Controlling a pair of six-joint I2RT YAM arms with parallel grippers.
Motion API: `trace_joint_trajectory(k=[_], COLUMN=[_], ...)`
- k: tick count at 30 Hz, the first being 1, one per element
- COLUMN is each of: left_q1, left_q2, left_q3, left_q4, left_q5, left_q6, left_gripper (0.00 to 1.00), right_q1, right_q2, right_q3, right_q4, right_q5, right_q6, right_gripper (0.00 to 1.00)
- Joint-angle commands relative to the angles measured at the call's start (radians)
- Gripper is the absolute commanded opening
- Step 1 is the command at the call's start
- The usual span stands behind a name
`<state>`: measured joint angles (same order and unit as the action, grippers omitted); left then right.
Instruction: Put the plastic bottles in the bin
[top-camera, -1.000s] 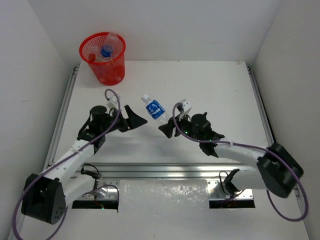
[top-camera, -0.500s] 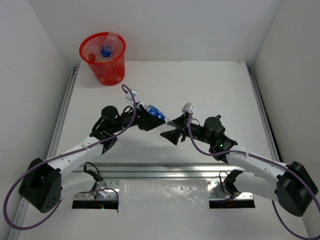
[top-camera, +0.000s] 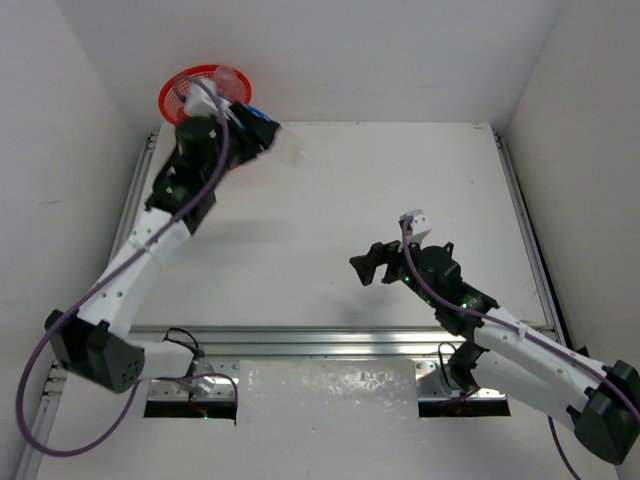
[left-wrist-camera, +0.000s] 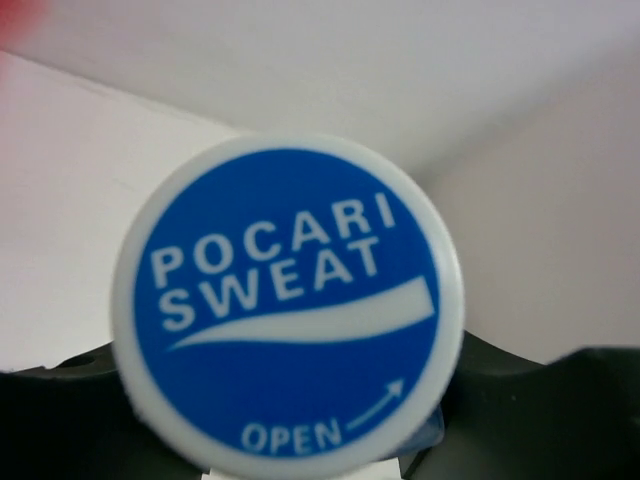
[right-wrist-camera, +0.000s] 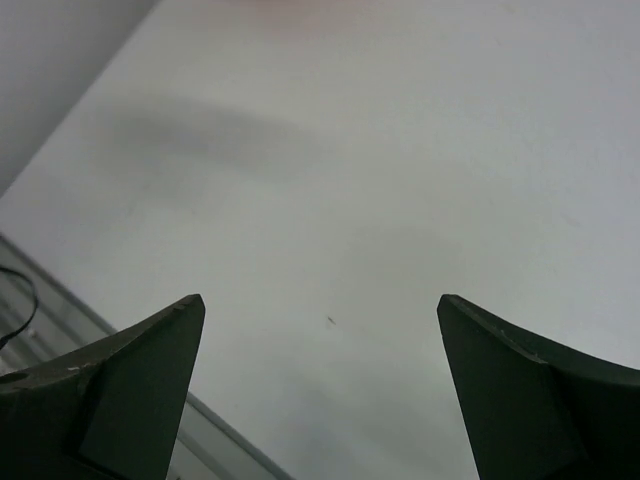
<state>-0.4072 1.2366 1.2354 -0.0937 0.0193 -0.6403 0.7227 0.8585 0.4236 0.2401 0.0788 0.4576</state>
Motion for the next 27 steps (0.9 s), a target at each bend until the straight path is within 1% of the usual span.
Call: trace_joint_trajectory(k=[1,2,3,4,6,7,8,9,10,11,12,14,15,16,17,18,19,20,21,22,23,24,25,27], left_q1=[0.226,0.261,0.289,0.338,0.401,0.407,0.441,0.474,0.488,0.502,0.525,0.542,0.542,0.542,0.541,0.542,0.547,0.548,0.548,0.551,0.553,0.556,0.558,0.562], left_q2=[0.154,0.196,0.24,0.326,0.421,0.514,0.559,0.649,0.697,0.743,0.846,0.931,0.97,0.978,0.98,0.994,1.009,1.065,1.098,1.124,1.141,1.137,1.123,1.083], left_q3=[0.234,0.292,0.402,0.517,0.643,0.706,0.827,0.882,0.938,1.061,1.134,1.258,1.257,1.238,1.177,1.155,1.148,1.199,1.249,1.286,1.315,1.308,1.275,1.259], left_q4=[-0.274,-0.29,-0.294,-0.278,-0.258,-0.247,-0.241,-0.209,-0.193,-0.184,-0.184,-0.175,-0.125,-0.082,0.001,0.03,0.057,0.052,0.037,0.031,0.041,0.058,0.075,0.118], left_q5=[-0.312,-0.337,-0.354,-0.376,-0.38,-0.377,-0.381,-0.378,-0.371,-0.355,-0.343,-0.305,-0.3,-0.282,-0.272,-0.274,-0.221,-0.205,-0.193,-0.185,-0.174,-0.138,-0.124,-0.108], left_q6=[0.031,0.031,0.036,0.065,0.089,0.125,0.136,0.171,0.189,0.211,0.247,0.28,0.298,0.307,0.317,0.317,0.318,0.329,0.332,0.338,0.341,0.341,0.337,0.337], left_gripper=[0.0,0.0,0.0,0.0,0.0,0.0,0.0,0.0,0.0,0.0,0.0,0.0,0.01,0.07,0.11,0.16,0.3,0.36,0.45,0.58,0.66,0.83,0.9,1.0], right_q1=[0.001,0.0,0.0,0.001,0.001,0.001,0.001,0.003,0.003,0.003,0.004,0.004,0.004,0.006,0.004,0.006,0.004,0.004,0.004,0.004,0.004,0.006,0.006,0.006], right_q2=[-0.132,-0.133,-0.18,-0.225,-0.26,-0.277,-0.294,-0.327,-0.344,-0.363,-0.384,-0.446,-0.464,-0.492,-0.503,-0.512,-0.521,-0.523,-0.52,-0.504,-0.494,-0.48,-0.467,-0.42], right_q3=[-0.075,-0.098,-0.12,-0.162,-0.19,-0.198,-0.206,-0.21,-0.218,-0.224,-0.23,-0.237,-0.23,-0.212,-0.203,-0.197,-0.187,-0.183,-0.169,-0.16,-0.151,-0.134,-0.129,-0.123], right_q4=[-0.277,-0.277,-0.271,-0.268,-0.278,-0.294,-0.336,-0.357,-0.375,-0.413,-0.429,-0.487,-0.517,-0.545,-0.586,-0.602,-0.608,-0.611,-0.616,-0.619,-0.628,-0.63,-0.627,-0.608], right_q5=[0.205,0.176,0.142,0.087,0.047,0.015,0.006,-0.002,-0.014,-0.014,-0.019,-0.028,-0.022,-0.016,0.005,0.009,0.009,0.006,-0.002,-0.013,-0.019,-0.033,-0.042,-0.04], right_q6=[0.222,0.239,0.268,0.294,0.309,0.312,0.317,0.317,0.316,0.313,0.309,0.277,0.267,0.257,0.238,0.23,0.222,0.214,0.21,0.207,0.204,0.201,0.194,0.181], right_gripper=[0.99,0.99,0.99,0.99,0.99,0.99,0.99,0.99,0.99,0.99,0.99,0.99,0.99,0.99,0.99,0.99,0.99,0.99,0.99,0.99,0.99,0.99,0.99,0.99])
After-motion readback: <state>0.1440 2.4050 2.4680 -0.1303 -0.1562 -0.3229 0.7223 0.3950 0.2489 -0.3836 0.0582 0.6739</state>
